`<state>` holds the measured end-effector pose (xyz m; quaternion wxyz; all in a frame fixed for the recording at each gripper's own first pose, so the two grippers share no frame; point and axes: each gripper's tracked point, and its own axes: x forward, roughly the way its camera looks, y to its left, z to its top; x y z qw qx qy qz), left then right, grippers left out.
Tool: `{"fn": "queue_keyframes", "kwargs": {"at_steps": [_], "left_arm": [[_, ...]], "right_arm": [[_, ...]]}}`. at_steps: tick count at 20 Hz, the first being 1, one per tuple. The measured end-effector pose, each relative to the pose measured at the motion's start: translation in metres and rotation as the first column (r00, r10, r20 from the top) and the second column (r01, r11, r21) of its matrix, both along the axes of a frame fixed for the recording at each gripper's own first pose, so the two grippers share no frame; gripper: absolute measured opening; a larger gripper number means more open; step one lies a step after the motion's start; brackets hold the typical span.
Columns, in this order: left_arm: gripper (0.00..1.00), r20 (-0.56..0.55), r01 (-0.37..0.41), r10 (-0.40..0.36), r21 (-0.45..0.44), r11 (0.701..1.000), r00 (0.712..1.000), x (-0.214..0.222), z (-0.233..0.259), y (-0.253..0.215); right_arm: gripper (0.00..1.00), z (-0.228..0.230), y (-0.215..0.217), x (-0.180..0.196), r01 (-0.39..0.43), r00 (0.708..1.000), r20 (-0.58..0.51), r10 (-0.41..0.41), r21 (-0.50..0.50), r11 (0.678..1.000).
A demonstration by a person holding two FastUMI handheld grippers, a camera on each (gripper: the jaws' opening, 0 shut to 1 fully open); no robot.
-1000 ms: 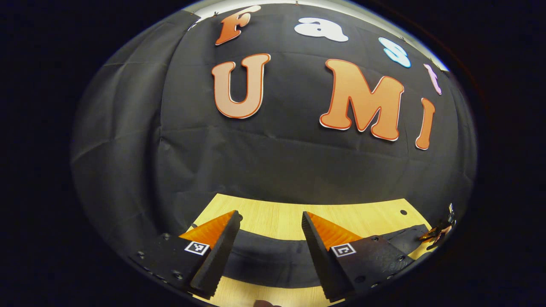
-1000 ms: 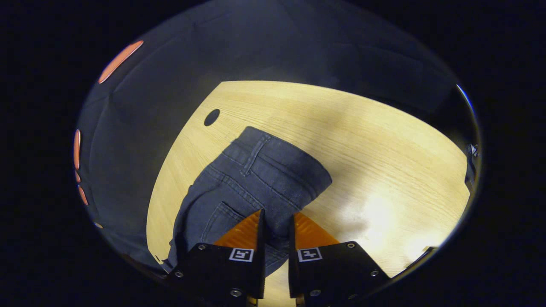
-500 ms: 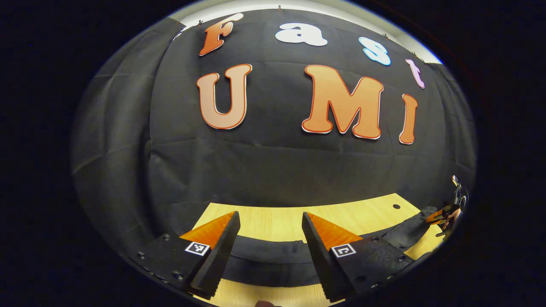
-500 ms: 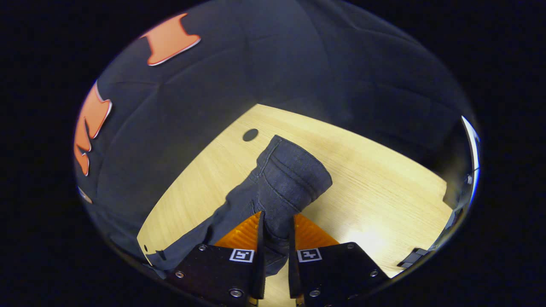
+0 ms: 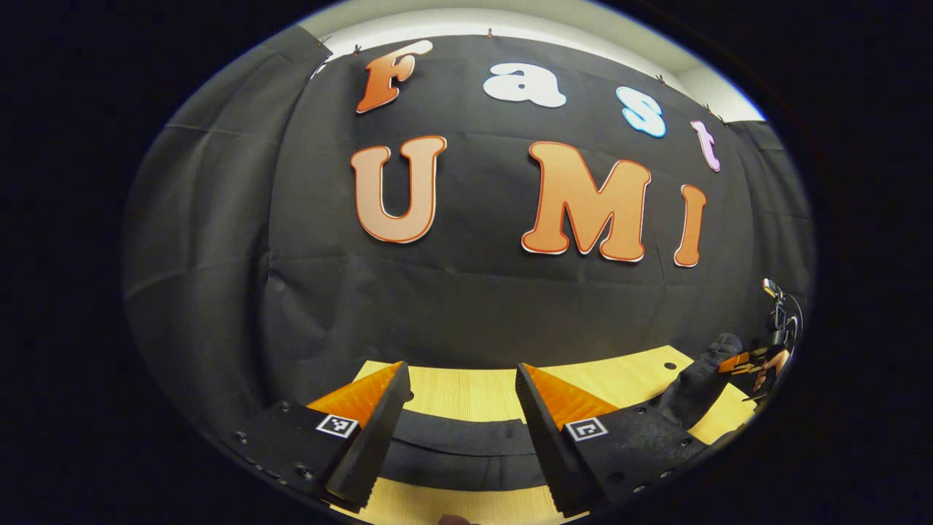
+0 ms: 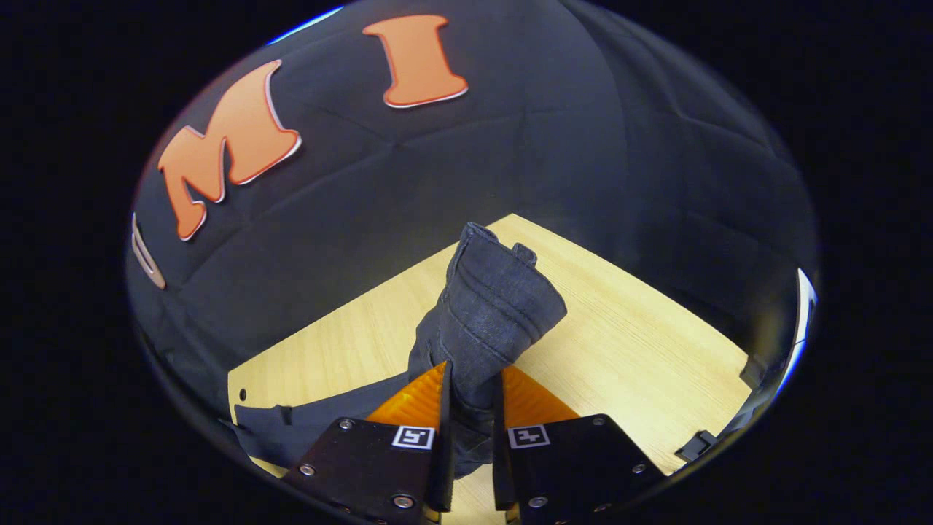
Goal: Grasp the waist and the cuffs of the jeans and fold them to make the two legs overlap; first hold the waist and fold one-third of the jeans toward the cuffs, then hold the cuffs and fold the remaining one-third in the same direction to finish folding.
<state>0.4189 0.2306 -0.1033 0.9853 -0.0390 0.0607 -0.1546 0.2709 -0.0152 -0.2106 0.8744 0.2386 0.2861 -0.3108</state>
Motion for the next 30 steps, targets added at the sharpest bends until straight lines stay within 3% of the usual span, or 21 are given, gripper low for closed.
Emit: {"fn": "queue_keyframes", "kwargs": {"at_steps": [6,12,19,23,26,27,28,30], "left_arm": [[0.88,-0.01,-0.003,0.003,-0.018,1.0,1.0,-0.002,-0.005,0.015],[0.88,-0.036,-0.06,0.059,-0.031,0.998,0.998,0.0,-0.014,0.048],[0.88,-0.053,-0.109,0.107,-0.033,0.993,0.993,-0.004,-0.02,0.077],[0.88,-0.096,-0.141,0.138,-0.027,0.99,0.986,-0.004,-0.036,0.099],[0.88,-0.171,-0.162,0.154,-0.036,0.986,0.973,0.001,-0.057,0.112],[0.88,-0.197,-0.171,0.16,-0.041,0.984,0.967,0.002,-0.065,0.117],[0.88,-0.222,-0.177,0.163,-0.046,0.983,0.961,0.004,-0.07,0.122],[0.88,-0.276,-0.183,0.158,-0.066,0.981,0.948,0.007,-0.086,0.127]], "right_arm": [[0.22,0.03,0.059,0.029,-0.147,0.989,-0.012,0.146,-0.129,0.981],[0.22,0.036,0.123,0.058,-0.294,0.956,-0.059,0.289,-0.23,0.928],[0.23,-0.002,0.205,0.086,-0.415,0.91,-0.113,0.399,-0.217,0.884],[0.22,-0.049,0.253,0.09,-0.521,0.849,-0.206,0.486,-0.18,0.834],[0.23,-0.078,0.264,0.089,-0.551,0.821,-0.277,0.499,-0.154,0.82],[0.23,-0.085,0.275,0.093,-0.561,0.815,-0.252,0.522,-0.116,0.82],[0.36,-0.08,0.287,0.093,-0.564,0.813,-0.223,0.537,-0.074,0.823],[0.45,-0.082,0.305,0.091,-0.574,0.804,-0.207,0.558,-0.024,0.818]]}}
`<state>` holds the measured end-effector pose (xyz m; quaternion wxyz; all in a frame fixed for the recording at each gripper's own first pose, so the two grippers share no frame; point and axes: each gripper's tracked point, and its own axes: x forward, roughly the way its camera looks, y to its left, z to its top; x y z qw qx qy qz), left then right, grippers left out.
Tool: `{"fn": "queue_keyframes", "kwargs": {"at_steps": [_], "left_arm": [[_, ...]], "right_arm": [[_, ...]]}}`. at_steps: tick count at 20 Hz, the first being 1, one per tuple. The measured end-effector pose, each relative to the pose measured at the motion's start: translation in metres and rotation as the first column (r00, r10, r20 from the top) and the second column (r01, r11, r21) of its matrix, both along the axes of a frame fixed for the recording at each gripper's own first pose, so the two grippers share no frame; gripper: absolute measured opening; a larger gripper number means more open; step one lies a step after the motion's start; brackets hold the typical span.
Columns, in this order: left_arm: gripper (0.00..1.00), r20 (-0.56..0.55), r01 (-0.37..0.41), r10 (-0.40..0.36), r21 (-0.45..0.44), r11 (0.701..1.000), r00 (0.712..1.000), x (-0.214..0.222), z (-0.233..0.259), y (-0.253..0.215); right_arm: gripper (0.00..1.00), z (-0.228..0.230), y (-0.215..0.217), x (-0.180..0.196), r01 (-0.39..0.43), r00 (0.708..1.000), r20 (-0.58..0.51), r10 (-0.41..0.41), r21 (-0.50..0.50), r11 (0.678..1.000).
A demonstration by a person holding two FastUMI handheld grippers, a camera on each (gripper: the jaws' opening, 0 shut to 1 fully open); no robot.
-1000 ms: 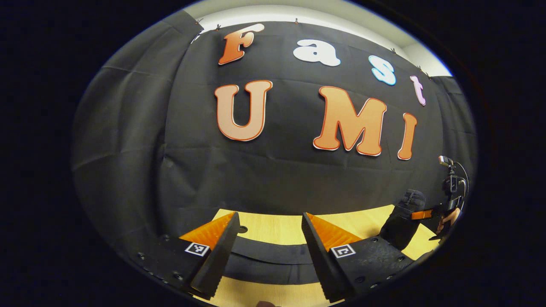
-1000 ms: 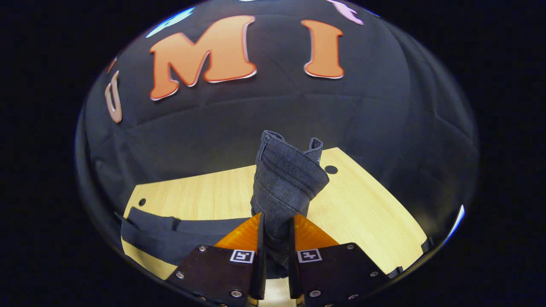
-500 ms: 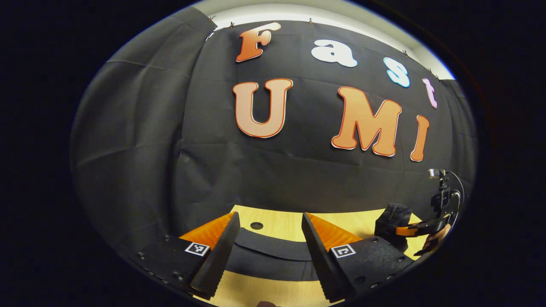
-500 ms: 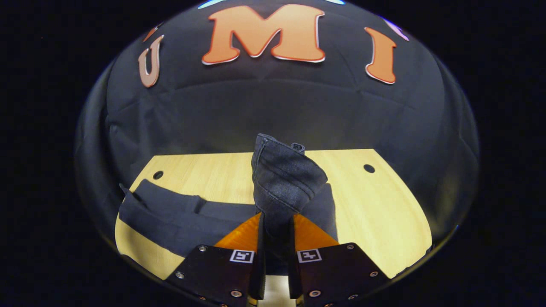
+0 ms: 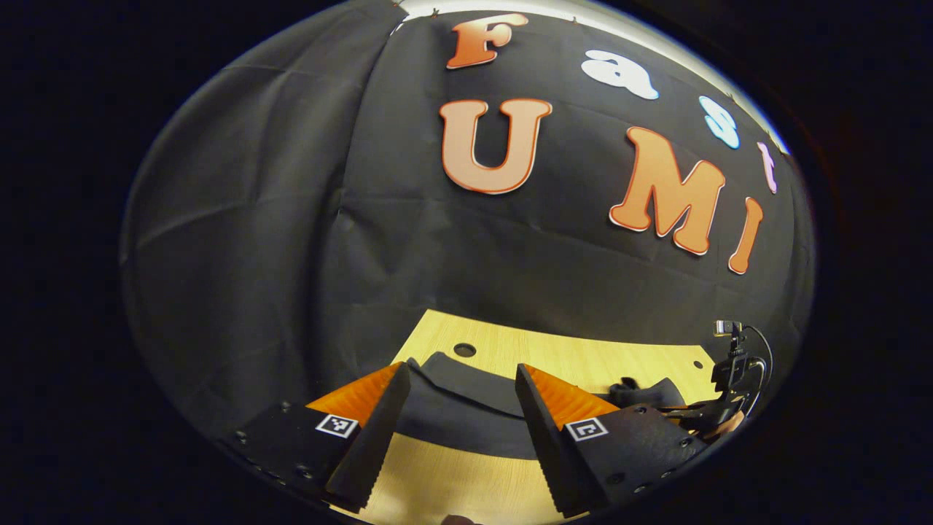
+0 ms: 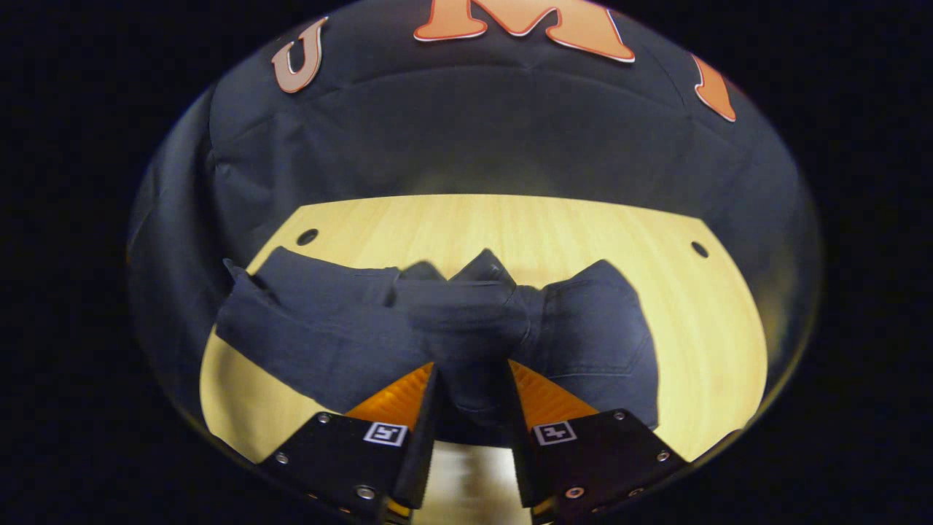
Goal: Grasp the waist and the cuffs of the jeans and fold them to make the two legs overlap; first hold the waist and fold one-third of the jeans toward the cuffs, then hold the cuffs and fold the remaining one-third in the same direction to finish folding.
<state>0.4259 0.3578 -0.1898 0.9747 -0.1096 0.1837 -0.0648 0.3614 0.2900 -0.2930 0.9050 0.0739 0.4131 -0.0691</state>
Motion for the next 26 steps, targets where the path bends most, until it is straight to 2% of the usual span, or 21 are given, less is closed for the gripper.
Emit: {"fn": "queue_keyframes", "kwargs": {"at_steps": [2,3,5,6,7,9,14,17,19,21,22,23,24,26], "left_arm": [[0.88,-0.077,-0.012,0.009,-0.033,0.999,0.997,0.005,-0.021,0.006],[0.89,-0.128,-0.019,0.012,-0.05,0.999,0.992,0.007,-0.032,0.008],[0.94,-0.242,-0.035,0.013,-0.09,0.995,0.97,0.012,-0.06,0.012],[0.96,-0.302,-0.041,0.005,-0.115,0.993,0.953,0.016,-0.074,0.013],[0.92,-0.369,-0.053,-0.001,-0.136,0.989,0.93,0.019,-0.091,0.013],[0.96,-0.479,-0.08,-0.014,-0.176,0.981,0.878,0.03,-0.124,0.018],[0.96,-0.707,-0.195,-0.011,-0.21,0.958,0.708,0.044,-0.2,0.029],[0.97,-0.777,-0.233,-0.006,-0.196,0.952,0.629,0.047,-0.241,0.026],[0.97,-0.802,-0.253,-0.001,-0.189,0.949,0.597,0.058,-0.261,0.026],[0.97,-0.815,-0.264,0.001,-0.187,0.946,0.579,0.07,-0.273,0.022],[0.97,-0.829,-0.269,0.014,-0.166,0.949,0.56,0.075,-0.278,0.022],[0.97,-0.831,-0.273,0.032,-0.146,0.951,0.555,0.081,-0.269,0.025],[0.94,-0.818,-0.274,0.036,-0.15,0.95,0.574,0.095,-0.275,0.019],[0.97,-0.821,-0.273,0.038,-0.146,0.951,0.57,0.112,-0.278,0.009]], "right_arm": [[0.56,0.001,0.004,-0.003,-0.008,1.0,-0.004,0.008,-0.002,1.0],[0.57,0.006,0.007,-0.004,-0.019,1.0,0.008,0.019,0.006,1.0],[0.66,0.018,0.018,-0.005,-0.028,0.999,0.045,0.026,0.047,0.998],[0.74,0.025,0.018,-0.007,-0.022,0.998,0.061,0.019,0.054,0.998],[0.77,0.033,0.016,-0.011,-0.008,0.997,0.079,0.004,0.053,0.999],[0.83,0.052,0.009,-0.023,0.038,0.992,0.117,-0.045,0.057,0.998],[0.84,0.083,-0.03,-0.063,0.173,0.968,0.184,-0.173,0.016,0.985],[0.84,0.083,-0.051,-0.096,0.244,0.955,0.174,-0.239,-0.004,0.97],[0.84,0.081,-0.061,-0.11,0.287,0.945,0.166,-0.283,-0.003,0.958],[0.84,0.082,-0.066,-0.12,0.315,0.936,0.165,-0.311,0.003,0.949],[0.84,0.083,-0.068,-0.124,0.322,0.933,0.167,-0.317,0.0,0.947],[0.84,0.085,-0.069,-0.126,0.326,0.932,0.168,-0.32,-0.004,0.945],[0.84,0.086,-0.069,-0.128,0.325,0.932,0.171,-0.319,-0.007,0.946],[0.84,0.086,-0.067,-0.131,0.318,0.935,0.168,-0.311,-0.013,0.948]]}}
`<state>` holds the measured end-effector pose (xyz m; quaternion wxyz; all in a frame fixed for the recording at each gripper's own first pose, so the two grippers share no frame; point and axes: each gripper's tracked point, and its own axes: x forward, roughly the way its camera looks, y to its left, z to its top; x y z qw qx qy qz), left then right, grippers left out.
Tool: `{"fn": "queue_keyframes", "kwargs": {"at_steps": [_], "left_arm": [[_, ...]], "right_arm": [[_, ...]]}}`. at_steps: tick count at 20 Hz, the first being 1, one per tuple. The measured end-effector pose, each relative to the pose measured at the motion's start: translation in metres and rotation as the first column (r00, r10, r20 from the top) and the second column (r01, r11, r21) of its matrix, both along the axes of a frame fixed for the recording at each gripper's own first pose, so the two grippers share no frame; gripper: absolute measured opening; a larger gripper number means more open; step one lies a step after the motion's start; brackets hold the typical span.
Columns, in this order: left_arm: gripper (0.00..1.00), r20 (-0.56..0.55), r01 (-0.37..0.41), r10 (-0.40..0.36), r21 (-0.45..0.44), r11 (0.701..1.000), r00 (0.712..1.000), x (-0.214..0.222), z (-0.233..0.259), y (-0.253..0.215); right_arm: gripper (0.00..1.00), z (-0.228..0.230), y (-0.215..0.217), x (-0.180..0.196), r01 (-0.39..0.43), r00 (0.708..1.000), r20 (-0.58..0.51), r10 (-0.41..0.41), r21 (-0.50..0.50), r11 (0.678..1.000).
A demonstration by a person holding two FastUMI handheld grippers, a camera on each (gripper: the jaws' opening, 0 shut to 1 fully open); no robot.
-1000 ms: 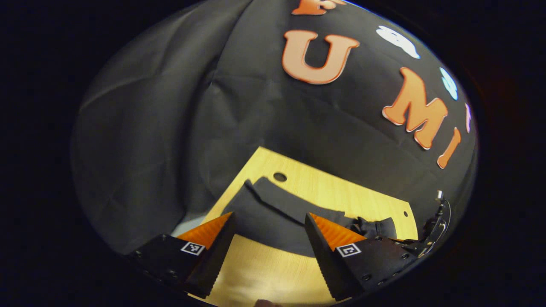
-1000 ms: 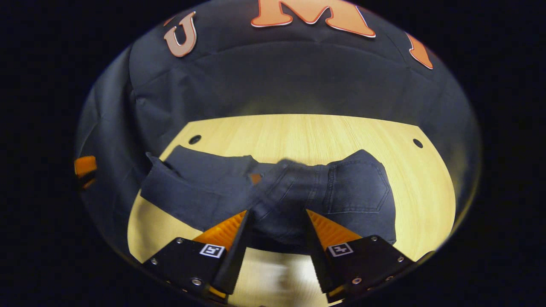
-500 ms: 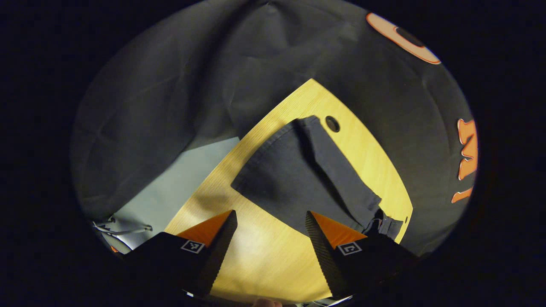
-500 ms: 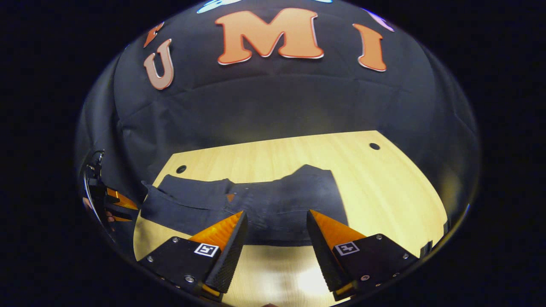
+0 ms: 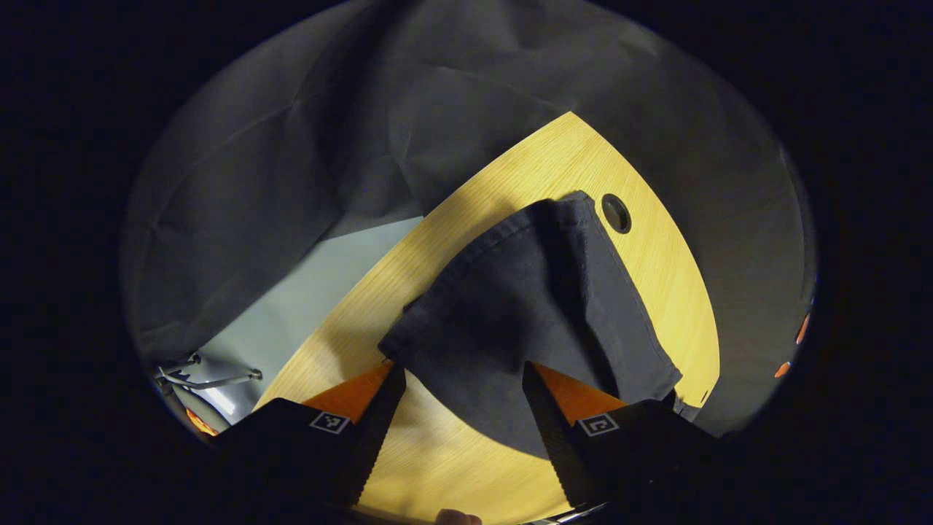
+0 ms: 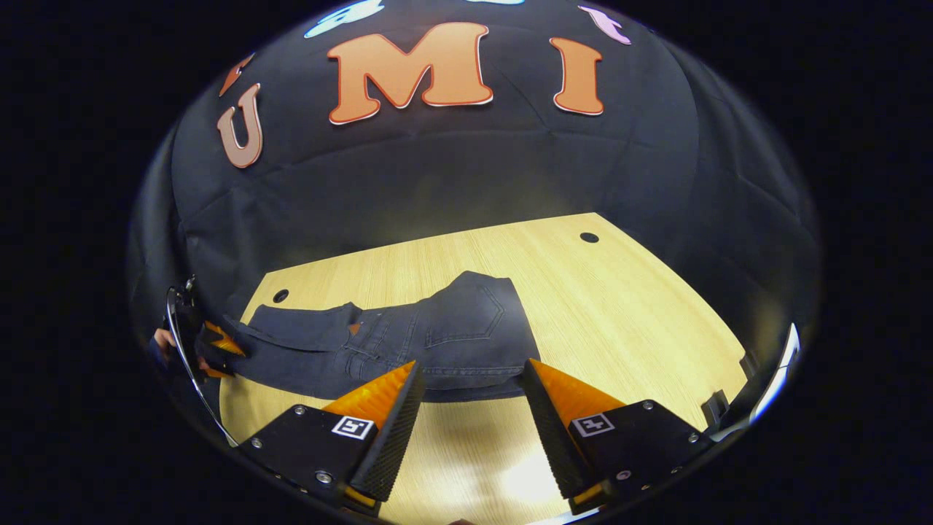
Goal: Grasp the waist and the cuffs of the jeans and fold them to make the two legs overlap; first hold the waist and fold one-third of the jeans toward the cuffs, then hold the cuffs and fold the remaining one-third in the same direction to finish folding.
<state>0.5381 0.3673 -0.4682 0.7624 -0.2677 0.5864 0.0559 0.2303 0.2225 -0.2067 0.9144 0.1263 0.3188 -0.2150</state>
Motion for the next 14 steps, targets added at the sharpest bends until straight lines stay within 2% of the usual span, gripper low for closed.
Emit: {"fn": "queue_keyframes", "kwargs": {"at_steps": [6,8,11,14], "left_arm": [[0.97,-0.009,-0.015,0.015,0.017,1.0,1.0,0.029,0.004,-0.017],[0.97,-0.024,-0.008,0.009,0.048,0.999,1.0,0.031,-0.001,-0.019],[0.94,-0.066,0.022,-0.012,0.148,0.989,0.998,0.03,-0.005,-0.017],[0.94,-0.099,0.079,-0.056,0.251,0.965,0.993,0.026,-0.01,-0.021]], "right_arm": [[0.84,-0.002,-0.001,0.001,-0.022,1.0,-0.016,0.022,-0.003,1.0],[0.84,-0.002,-0.004,0.004,-0.021,1.0,-0.014,0.021,-0.001,1.0],[0.84,-0.004,-0.007,0.011,-0.025,1.0,-0.018,0.025,-0.003,1.0],[0.84,-0.009,-0.006,0.015,-0.035,0.999,-0.027,0.035,0.001,0.999]]}}
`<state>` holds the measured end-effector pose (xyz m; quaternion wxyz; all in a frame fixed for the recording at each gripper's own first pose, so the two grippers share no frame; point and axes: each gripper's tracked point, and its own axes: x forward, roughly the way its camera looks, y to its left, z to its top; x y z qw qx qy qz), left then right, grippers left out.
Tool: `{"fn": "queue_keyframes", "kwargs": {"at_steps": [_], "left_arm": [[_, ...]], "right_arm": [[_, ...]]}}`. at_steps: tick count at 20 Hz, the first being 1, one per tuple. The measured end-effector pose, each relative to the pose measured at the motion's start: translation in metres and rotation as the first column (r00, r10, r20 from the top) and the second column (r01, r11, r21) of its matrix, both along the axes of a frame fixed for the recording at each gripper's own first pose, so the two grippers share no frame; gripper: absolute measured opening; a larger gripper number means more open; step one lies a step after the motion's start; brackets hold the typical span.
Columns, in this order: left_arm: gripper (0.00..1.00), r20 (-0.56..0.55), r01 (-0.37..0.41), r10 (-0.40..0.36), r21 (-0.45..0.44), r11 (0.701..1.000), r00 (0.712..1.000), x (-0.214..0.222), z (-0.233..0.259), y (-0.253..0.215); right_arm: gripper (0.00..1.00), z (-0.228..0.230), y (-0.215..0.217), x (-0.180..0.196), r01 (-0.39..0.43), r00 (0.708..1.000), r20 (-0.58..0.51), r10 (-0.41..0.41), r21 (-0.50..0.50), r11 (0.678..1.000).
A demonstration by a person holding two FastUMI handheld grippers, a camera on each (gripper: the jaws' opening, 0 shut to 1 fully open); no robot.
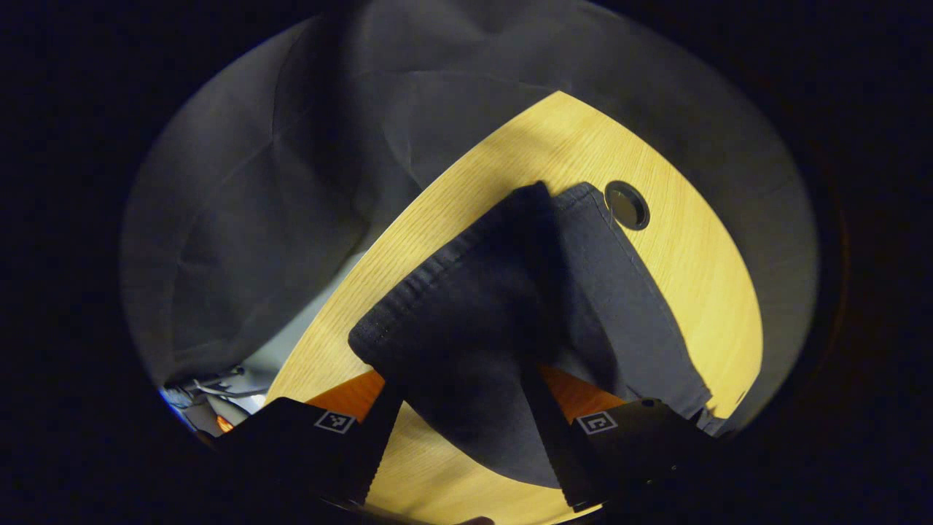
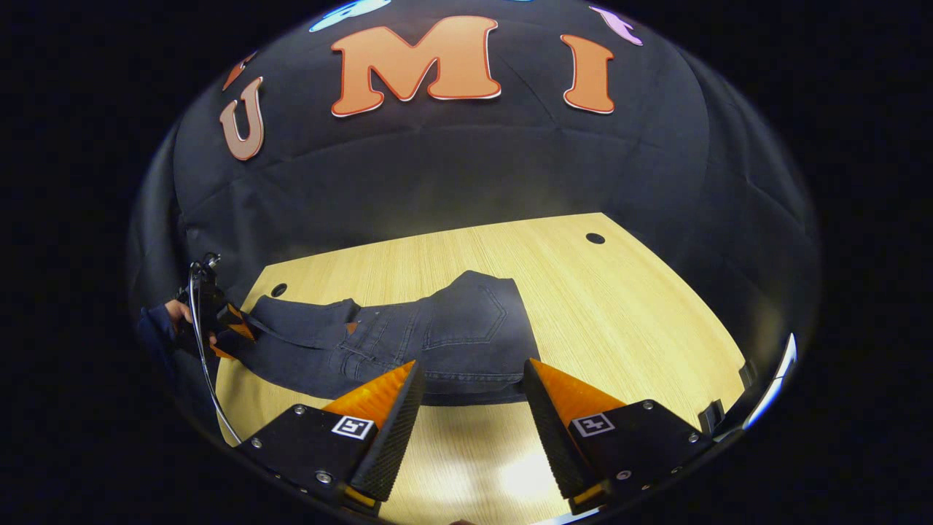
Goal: Grasp the waist and the cuffs of the jeans and fold them to make the two legs overlap; first hold the waist and fold one-third of the jeans toward the cuffs, then hold the cuffs and fold the remaining one-third in the same direction to finish folding.
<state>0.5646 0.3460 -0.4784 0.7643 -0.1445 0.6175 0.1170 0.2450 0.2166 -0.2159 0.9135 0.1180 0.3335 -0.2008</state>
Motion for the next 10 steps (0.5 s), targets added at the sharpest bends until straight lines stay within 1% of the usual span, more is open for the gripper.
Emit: {"fn": "queue_keyframes", "kwargs": {"at_steps": [1,2,3,4,5,6,8,9,10], "left_arm": [[0.94,0.026,0.014,-0.014,0.016,1.0,1.0,0.007,0.001,-0.002],[0.9,0.045,0.025,-0.026,0.022,0.999,0.999,0.007,0.002,-0.003],[0.86,0.061,0.054,-0.055,0.024,0.998,0.997,0.01,0.004,-0.007],[0.77,0.09,0.102,-0.104,0.026,0.994,0.99,0.015,0.005,-0.015],[0.67,0.13,0.162,-0.164,0.025,0.986,0.978,0.019,0.007,-0.022],[0.49,0.177,0.197,-0.195,0.005,0.98,0.965,0.022,0.008,-0.032],[0.11,0.223,0.225,-0.214,-0.023,0.974,0.951,0.024,0.007,-0.037],[0.11,0.242,0.203,-0.181,-0.067,0.977,0.953,0.022,0.01,-0.036],[0.02,0.273,0.181,-0.144,-0.117,0.976,0.951,0.026,0.021,-0.036]], "right_arm": [[0.84,-0.001,0.001,0.001,-0.007,1.0,-0.002,0.007,0.001,1.0],[0.84,-0.002,0.0,0.002,-0.01,1.0,-0.004,0.01,-0.004,1.0],[0.84,-0.003,0.001,0.002,-0.015,1.0,-0.004,0.015,0.0,1.0],[0.84,-0.006,0.0,0.001,-0.014,1.0,-0.01,0.014,0.006,1.0],[0.84,-0.007,0.0,0.001,-0.017,1.0,-0.011,0.017,0.014,1.0],[0.84,-0.007,-0.001,0.0,-0.015,1.0,-0.01,0.015,0.016,1.0],[0.84,-0.005,-0.003,0.0,-0.016,1.0,-0.003,0.016,0.015,1.0],[0.84,-0.003,-0.005,-0.002,-0.015,1.0,0.0,0.015,0.011,1.0],[0.84,-0.003,-0.008,-0.005,-0.012,1.0,0.0,0.012,0.008,1.0]]}}
